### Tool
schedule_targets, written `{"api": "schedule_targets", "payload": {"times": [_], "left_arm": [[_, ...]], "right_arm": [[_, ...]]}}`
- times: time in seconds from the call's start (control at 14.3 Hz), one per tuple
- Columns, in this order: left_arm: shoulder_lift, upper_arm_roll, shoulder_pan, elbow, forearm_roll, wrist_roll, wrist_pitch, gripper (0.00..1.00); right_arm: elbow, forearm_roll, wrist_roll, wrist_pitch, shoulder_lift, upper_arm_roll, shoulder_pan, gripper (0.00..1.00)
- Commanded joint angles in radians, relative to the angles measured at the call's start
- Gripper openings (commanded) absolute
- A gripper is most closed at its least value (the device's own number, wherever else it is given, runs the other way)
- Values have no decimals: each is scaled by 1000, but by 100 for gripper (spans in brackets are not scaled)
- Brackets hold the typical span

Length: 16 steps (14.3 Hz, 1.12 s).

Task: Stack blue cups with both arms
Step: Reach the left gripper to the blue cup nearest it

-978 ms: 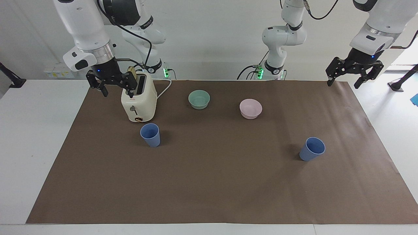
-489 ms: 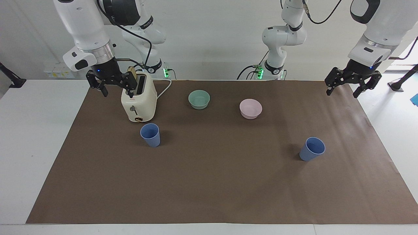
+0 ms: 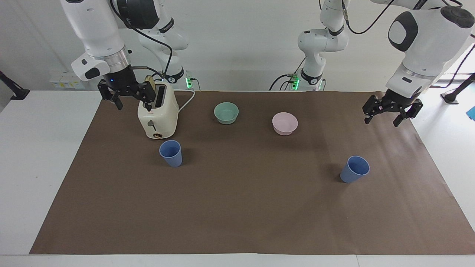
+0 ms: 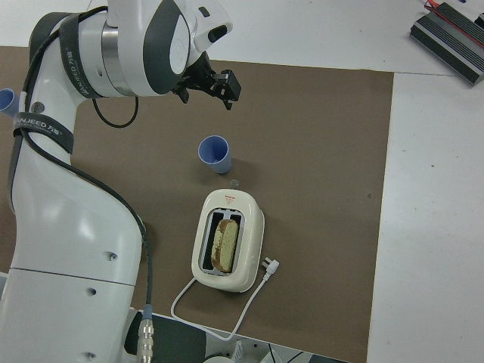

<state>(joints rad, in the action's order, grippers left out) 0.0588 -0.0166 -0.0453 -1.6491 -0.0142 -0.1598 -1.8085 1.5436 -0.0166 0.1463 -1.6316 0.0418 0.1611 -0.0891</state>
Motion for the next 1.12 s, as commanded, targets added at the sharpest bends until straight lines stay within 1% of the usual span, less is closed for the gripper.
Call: {"api": "schedule_targets", "payload": {"times": [0.0,0.14,0.42,0.63,0.98,1.05], "left_arm": [[-17,-2,5,-96,-10,-3,-78,100],[-11,-2,30,-145,-10,-3,-127,100],[38,-2,38,-158,-12,-6,-182,100],[114,-2,39,-170,-30,-3,-291,100],[199,-2,42,-170,-38,-3,-460,100],[211,-2,53,-170,-38,-6,-474,100]], "right_arm": [[32,6,-25,-13,-26,5,-15,100],[32,6,-25,-14,-26,5,-15,100],[32,6,-25,-14,-26,5,-15,100],[32,7,-25,-14,-26,3,-15,100],[41,7,-27,-16,-28,3,-17,100],[46,9,-27,-17,-31,3,-17,100]]}}
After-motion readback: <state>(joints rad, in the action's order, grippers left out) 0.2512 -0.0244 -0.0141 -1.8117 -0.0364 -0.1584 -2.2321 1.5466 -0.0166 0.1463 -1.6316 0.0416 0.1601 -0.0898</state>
